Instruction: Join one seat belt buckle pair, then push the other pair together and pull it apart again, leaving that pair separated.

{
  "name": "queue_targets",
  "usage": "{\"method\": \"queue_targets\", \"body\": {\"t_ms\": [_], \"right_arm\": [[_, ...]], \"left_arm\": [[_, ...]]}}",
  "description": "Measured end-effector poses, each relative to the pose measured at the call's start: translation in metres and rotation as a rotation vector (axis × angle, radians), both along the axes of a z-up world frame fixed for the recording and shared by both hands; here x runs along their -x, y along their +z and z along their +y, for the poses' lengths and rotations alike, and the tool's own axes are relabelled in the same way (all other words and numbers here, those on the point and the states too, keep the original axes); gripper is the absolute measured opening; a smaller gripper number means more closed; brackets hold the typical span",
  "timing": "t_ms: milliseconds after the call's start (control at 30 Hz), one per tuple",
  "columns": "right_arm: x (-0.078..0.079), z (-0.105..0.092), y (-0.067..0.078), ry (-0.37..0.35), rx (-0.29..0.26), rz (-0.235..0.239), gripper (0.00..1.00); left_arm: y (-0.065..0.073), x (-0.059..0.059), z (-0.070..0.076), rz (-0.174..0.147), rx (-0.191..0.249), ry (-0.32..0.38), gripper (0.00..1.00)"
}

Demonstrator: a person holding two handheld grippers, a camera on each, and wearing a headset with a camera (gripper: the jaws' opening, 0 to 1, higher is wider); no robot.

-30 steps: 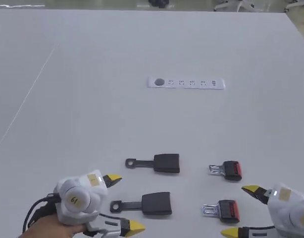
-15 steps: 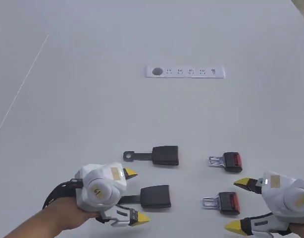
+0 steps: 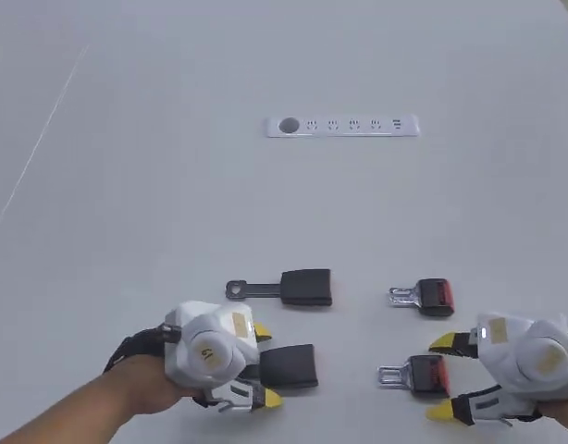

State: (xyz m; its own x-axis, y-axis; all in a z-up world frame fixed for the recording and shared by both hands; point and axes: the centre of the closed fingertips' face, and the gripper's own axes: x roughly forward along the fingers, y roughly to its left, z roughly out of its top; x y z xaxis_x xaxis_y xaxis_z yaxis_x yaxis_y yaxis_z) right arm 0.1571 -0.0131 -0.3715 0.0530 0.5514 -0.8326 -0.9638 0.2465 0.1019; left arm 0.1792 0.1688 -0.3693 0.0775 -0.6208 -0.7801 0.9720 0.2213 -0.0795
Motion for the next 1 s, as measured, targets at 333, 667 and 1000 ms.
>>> {"method": "queue_targets", "body": {"t_ms": [333,667,1000], "right_arm": [[-0.0032,-0.0016,-0.0016,0.057,0.043,-0.024,0.37],[-0.0039,-0.0011,-0.0023,0.087,0.081,-0.029,0.36],[-0.0028,-0.0007,-0.0019,0.091,0.088,-0.024,0.36]], "left_arm": [[-0.0053,0.0026,0.0039,-0.050,-0.074,-0.152,0.33],[-0.0064,0.0013,0.0053,-0.034,-0.131,-0.271,0.33],[-0.0077,0.0021,0.0067,-0.022,-0.147,-0.273,0.32]]}}
